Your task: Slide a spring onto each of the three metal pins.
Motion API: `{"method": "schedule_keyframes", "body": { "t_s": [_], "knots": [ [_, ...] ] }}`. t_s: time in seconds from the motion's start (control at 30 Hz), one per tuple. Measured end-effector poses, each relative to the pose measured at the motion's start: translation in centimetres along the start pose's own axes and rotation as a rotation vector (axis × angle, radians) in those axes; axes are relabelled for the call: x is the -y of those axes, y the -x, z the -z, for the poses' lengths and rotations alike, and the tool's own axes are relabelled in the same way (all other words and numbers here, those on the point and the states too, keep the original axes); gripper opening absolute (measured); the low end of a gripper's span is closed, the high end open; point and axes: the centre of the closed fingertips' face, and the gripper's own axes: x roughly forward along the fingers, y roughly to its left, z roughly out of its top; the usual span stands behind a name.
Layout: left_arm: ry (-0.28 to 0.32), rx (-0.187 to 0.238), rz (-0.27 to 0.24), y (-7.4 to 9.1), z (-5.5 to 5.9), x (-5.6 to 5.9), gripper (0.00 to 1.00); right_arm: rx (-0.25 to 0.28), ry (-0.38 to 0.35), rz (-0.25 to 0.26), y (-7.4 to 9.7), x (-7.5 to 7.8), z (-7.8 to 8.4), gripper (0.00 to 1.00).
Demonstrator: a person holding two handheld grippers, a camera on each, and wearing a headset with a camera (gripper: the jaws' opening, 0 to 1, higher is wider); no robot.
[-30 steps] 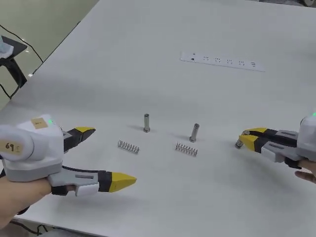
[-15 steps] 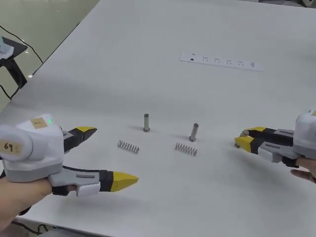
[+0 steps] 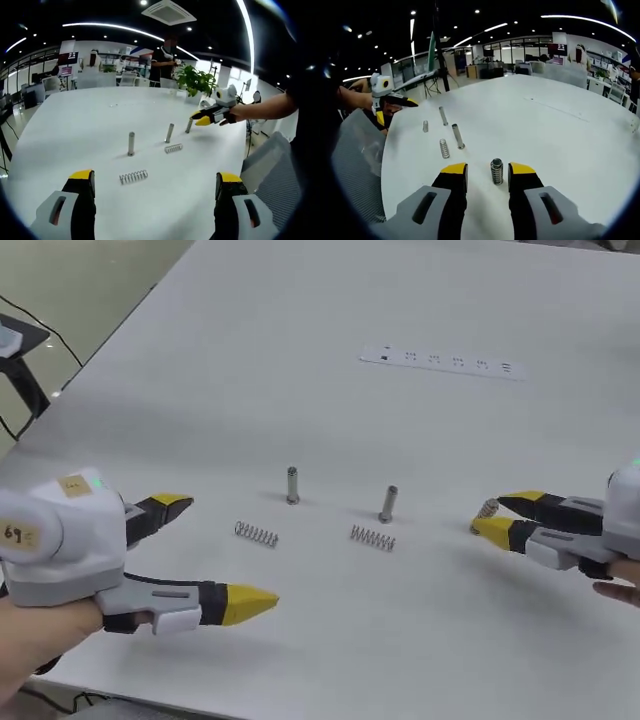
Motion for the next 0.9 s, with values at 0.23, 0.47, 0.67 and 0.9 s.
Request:
{"method": "schedule_keyframes", "body": {
  "t_s": [0.23, 0.47, 0.67, 0.9],
  "knots": [
    [-0.001, -0.001, 0.003, -0.1, 0.0, 0.0, 0.98, 0.015, 0.003, -0.01, 0.9, -0.9, 0.2, 0.36],
    [-0.002, -0.004, 0.005, -0.2, 0.1, 0.0, 0.98, 0.019, 0.003, -0.01, 1.7, -1.5, 0.8, 0.36],
    [0.002, -0.001, 0.002, -0.2, 0.1, -0.1, 0.98, 0.013, -0.002, -0.016, 2.2, -2.0, 1.4, 0.36],
    [0.005, -0.003, 0.002, -0.1, 0.3, -0.1, 0.98, -0.006, -0.009, -0.026, 2.1, -2.7, 2.3, 0.35]
  ]
}}
